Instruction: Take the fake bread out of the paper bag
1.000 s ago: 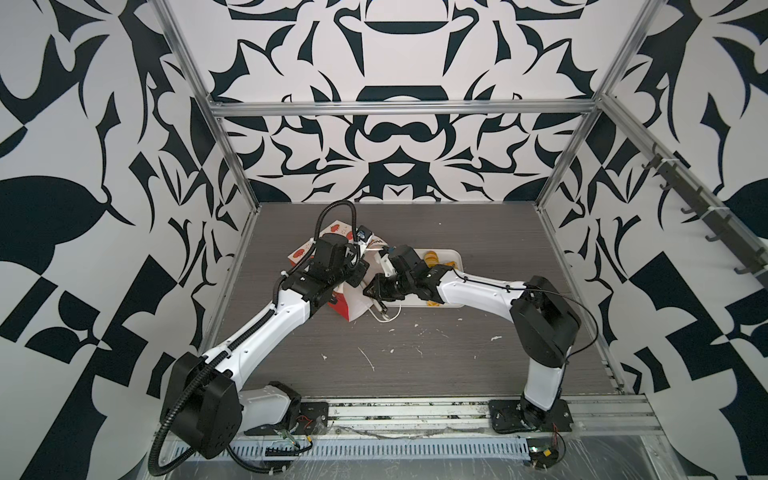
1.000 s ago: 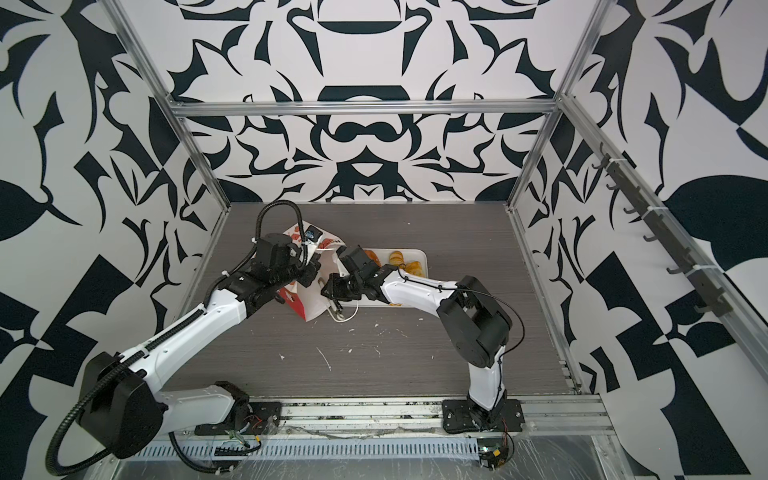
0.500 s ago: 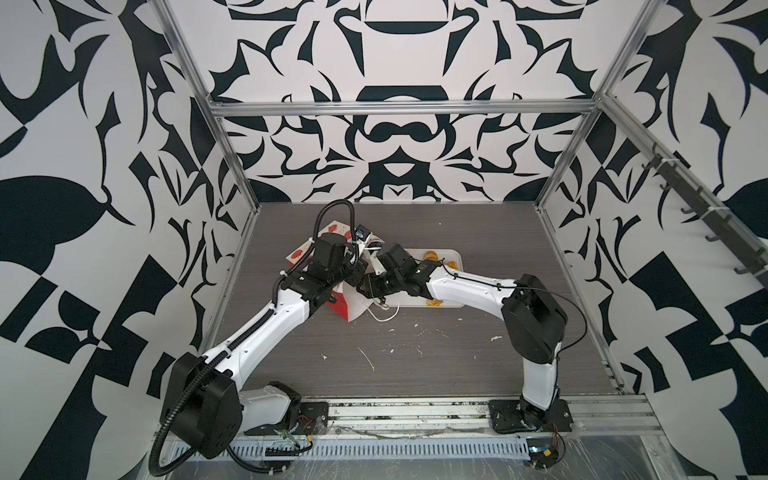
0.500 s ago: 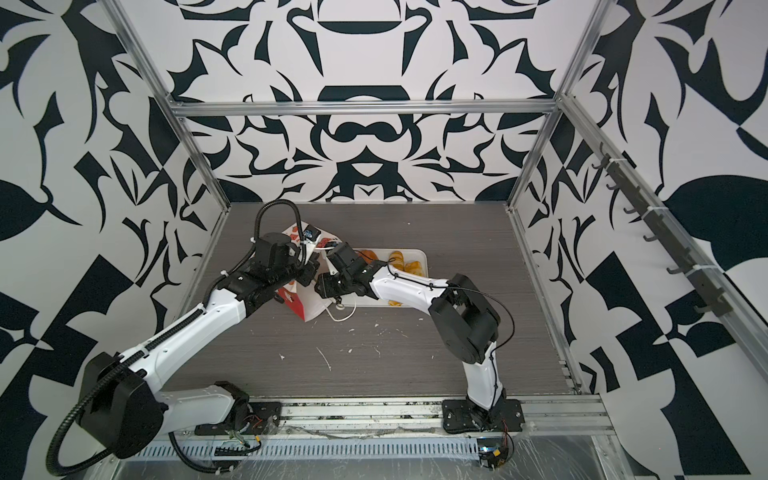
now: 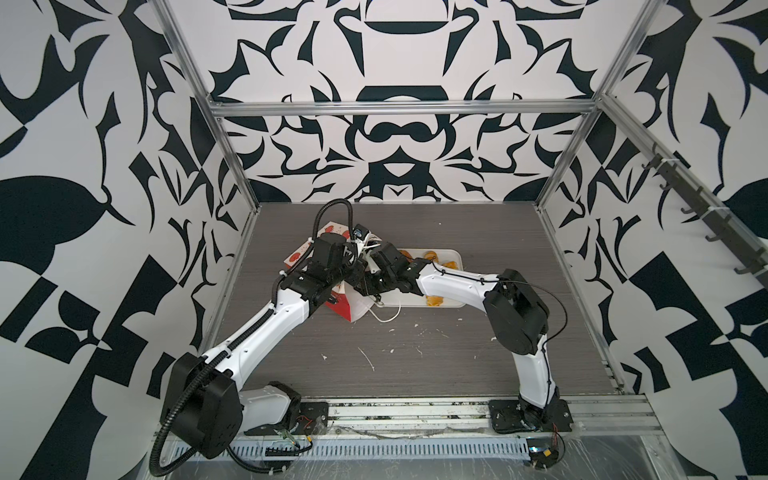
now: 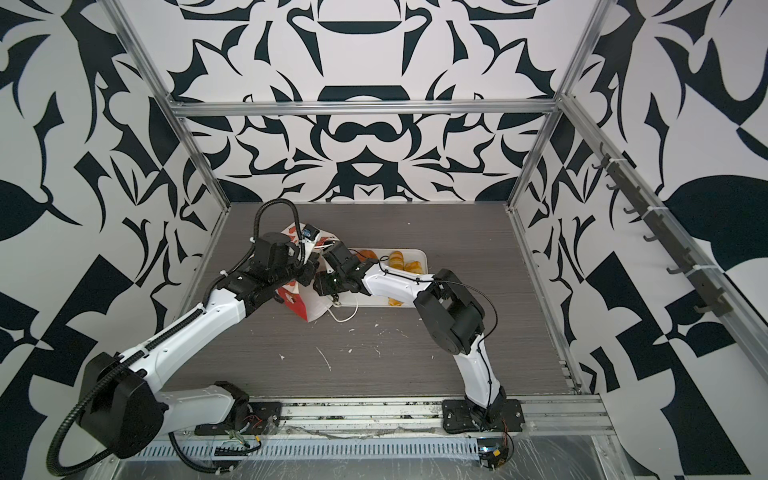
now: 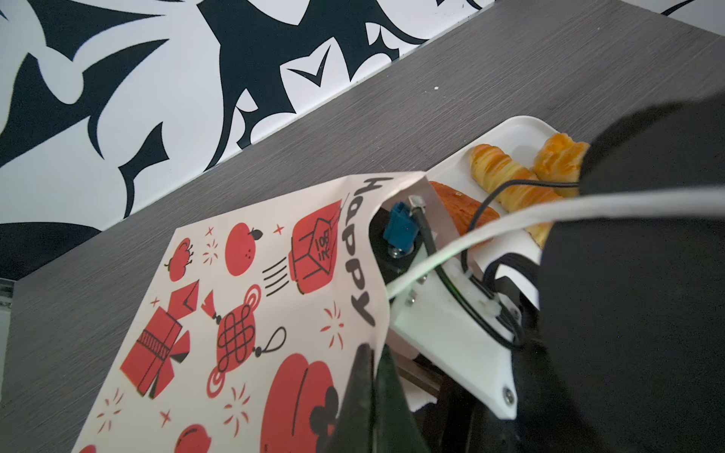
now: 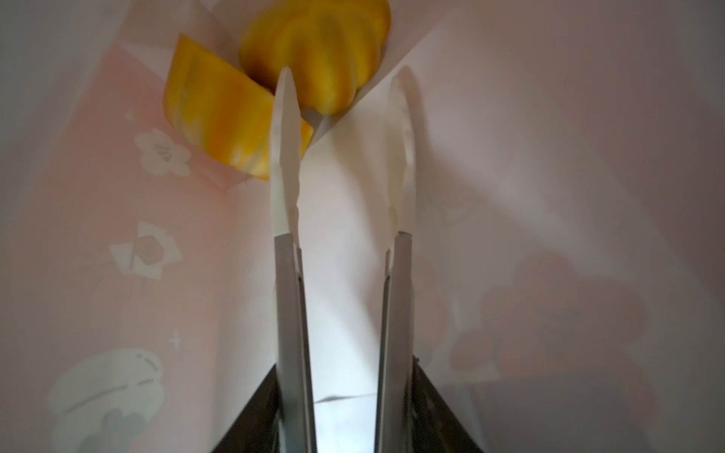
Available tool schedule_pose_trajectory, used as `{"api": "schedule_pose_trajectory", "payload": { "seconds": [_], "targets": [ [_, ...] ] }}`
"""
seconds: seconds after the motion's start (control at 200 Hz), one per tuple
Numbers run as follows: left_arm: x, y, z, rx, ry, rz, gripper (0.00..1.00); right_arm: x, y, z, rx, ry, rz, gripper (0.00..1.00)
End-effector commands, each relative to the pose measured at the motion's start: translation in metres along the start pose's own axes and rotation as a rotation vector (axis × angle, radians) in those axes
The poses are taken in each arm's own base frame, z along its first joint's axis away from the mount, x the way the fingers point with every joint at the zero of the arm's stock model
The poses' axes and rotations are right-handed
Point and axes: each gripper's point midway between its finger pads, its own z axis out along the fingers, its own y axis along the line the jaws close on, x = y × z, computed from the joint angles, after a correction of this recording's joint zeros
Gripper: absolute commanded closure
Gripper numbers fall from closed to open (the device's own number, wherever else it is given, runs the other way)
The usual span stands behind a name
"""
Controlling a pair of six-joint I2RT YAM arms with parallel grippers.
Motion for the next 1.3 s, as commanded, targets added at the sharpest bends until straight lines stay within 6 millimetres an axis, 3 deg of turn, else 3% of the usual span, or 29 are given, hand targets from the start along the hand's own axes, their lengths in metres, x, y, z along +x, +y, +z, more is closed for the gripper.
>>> {"api": "schedule_pose_trajectory", "payload": {
  "seconds": [0.0, 0.36, 0.41, 0.435, 0.71, 1.035, 1.095, 1.295],
  "targets": [
    [-0.012, -0.010, -0.002, 0.057, -0.033, -0.034, 1.00, -0.035, 0.042, -0.016, -0.117, -0.126, -0.037, 0.51],
    [-0.026, -0.013, -0.004, 0.081, -0.079, -0.069, 1.00, -0.030, 0.058, 0.000, -0.175, -0.112, -0.043, 0.51],
    [-0.026, -0.013, -0.003, 0.079, -0.081, -0.069, 1.00, -0.030, 0.061, 0.002, -0.187, -0.113, -0.041, 0.51],
    [-0.018, -0.014, 0.006, 0.083, -0.052, -0.070, 1.00, -0.030, 0.062, 0.003, -0.192, -0.114, -0.037, 0.51],
    [-0.019, -0.014, 0.007, 0.081, -0.061, -0.076, 1.00, -0.030, 0.071, 0.010, -0.248, -0.115, -0.002, 0.58],
    [-0.015, -0.011, 0.003, 0.063, -0.045, -0.057, 1.00, -0.031, 0.066, 0.009, -0.220, -0.125, -0.008, 0.75],
    [-0.021, -0.009, -0.007, 0.054, -0.068, -0.050, 1.00, -0.031, 0.064, 0.006, -0.206, -0.128, -0.012, 0.78],
    [-0.016, -0.006, -0.009, 0.034, -0.054, -0.036, 1.00, -0.022, 0.053, -0.009, -0.150, -0.131, -0.029, 0.85]
  ]
}}
